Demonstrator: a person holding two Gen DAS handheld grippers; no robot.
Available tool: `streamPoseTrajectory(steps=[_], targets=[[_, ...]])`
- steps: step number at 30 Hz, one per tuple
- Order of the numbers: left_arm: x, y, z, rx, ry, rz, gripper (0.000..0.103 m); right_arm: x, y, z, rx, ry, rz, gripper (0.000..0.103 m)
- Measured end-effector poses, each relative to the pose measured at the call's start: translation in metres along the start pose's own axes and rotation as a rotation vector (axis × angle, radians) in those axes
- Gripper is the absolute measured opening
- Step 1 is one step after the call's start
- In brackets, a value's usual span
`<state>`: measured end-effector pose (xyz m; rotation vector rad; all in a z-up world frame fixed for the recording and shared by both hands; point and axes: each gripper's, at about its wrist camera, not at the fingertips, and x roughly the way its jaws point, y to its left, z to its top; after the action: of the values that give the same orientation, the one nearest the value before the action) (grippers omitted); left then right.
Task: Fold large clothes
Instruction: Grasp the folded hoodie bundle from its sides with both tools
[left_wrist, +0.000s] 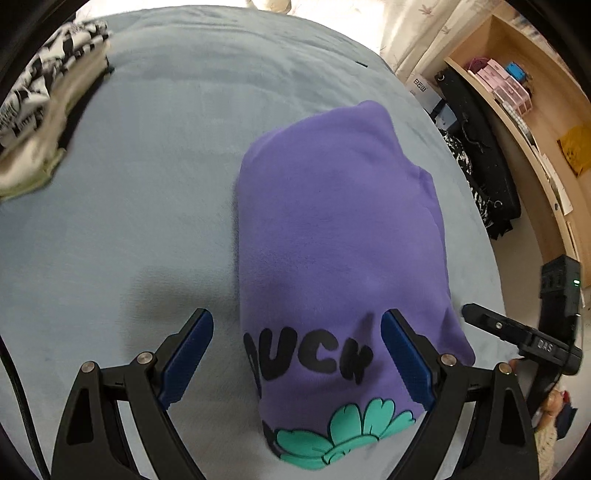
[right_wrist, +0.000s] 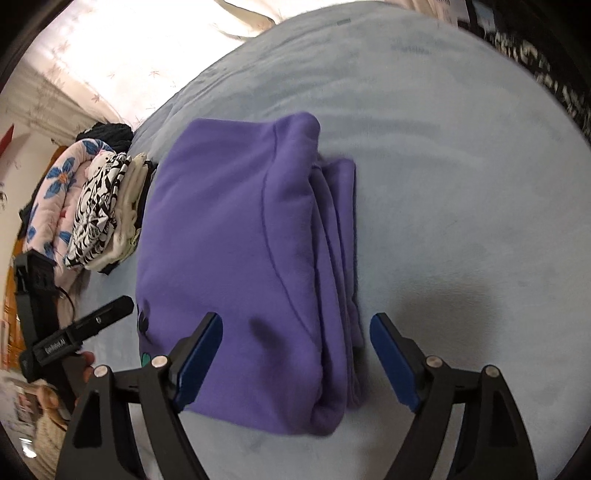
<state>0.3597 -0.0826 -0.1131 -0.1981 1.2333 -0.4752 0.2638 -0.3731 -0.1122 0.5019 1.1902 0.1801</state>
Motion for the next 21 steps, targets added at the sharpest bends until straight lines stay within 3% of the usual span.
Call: streamPoseTrajectory(steps=[5, 11, 16, 21], targets=[[0.025, 0.005, 0.002, -0.005, 0.037, -0.032, 0.091, 0.028, -0.017, 0.013, 0.028, 0.056, 0.086, 0.082], [0.044, 0.006, 0.005, 0.01, 0.037, -0.057, 0.103, 0.059, -0.028, 0.021, 0.035, 0.108, 0.222, 0.083], [0.061, 0.006, 0.005, 0.006, 0.055, -0.118, 0.103, 0.071, -0.034, 0.021, 0.027, 0.119, 0.292, 0.09], [0.07, 0.003, 0.004, 0.032, 0.049, -0.121, 0.103, 0.082, -0.038, 0.02, 0.022, 0.132, 0.315, 0.099]])
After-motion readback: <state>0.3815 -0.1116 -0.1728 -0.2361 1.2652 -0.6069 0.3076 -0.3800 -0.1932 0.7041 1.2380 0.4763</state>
